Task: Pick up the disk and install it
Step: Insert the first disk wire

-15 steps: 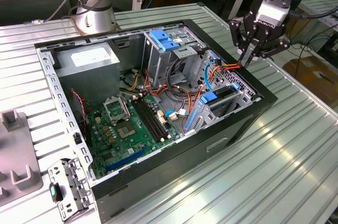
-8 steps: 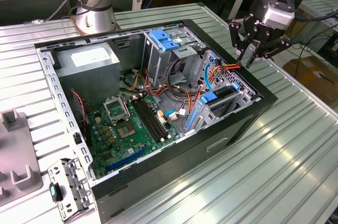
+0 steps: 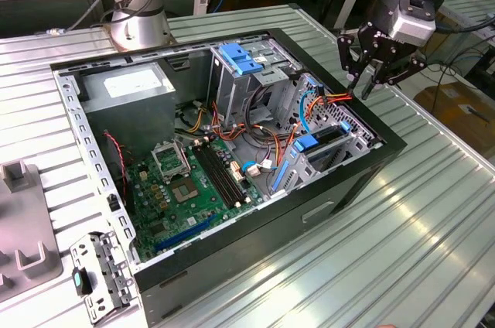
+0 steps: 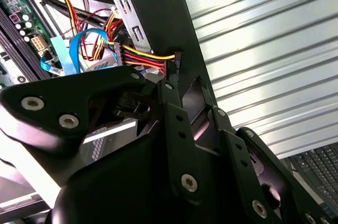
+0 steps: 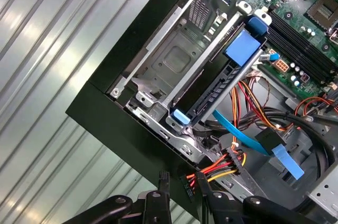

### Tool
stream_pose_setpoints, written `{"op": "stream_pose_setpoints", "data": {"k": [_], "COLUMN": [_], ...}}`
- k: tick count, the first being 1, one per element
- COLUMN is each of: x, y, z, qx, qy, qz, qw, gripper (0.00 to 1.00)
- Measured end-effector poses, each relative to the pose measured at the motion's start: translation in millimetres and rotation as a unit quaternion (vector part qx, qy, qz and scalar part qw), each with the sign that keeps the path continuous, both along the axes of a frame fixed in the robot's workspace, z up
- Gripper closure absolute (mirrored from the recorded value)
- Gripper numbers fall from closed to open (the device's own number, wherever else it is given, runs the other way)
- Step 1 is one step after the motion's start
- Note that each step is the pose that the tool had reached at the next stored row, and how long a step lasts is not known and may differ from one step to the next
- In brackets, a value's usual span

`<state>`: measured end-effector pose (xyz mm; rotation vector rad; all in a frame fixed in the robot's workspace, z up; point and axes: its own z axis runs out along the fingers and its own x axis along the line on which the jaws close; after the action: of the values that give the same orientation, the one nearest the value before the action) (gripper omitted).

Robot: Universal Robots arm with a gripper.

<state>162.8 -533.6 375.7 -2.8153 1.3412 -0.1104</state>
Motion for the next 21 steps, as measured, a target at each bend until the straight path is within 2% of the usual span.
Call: {"op": "stream_pose_setpoints", "data": {"k": [13,16,18,21], "x": [0.1,0.4,0.8,0.9], "y": [0.0,0.0,0.0,0.0], "z": [-0.1,-0.3,-0.8,-3.9], "qx": [0.0,0.0,0.0001,0.0001], "qy": [0.0,0.0,0.0,0.0], "qz": [0.002,0.021,0.039,0.07], "qw": [1.0,0.99977,0.99925,0.99752], "gripper": [0.67,0.67,0.67,0.67]}}
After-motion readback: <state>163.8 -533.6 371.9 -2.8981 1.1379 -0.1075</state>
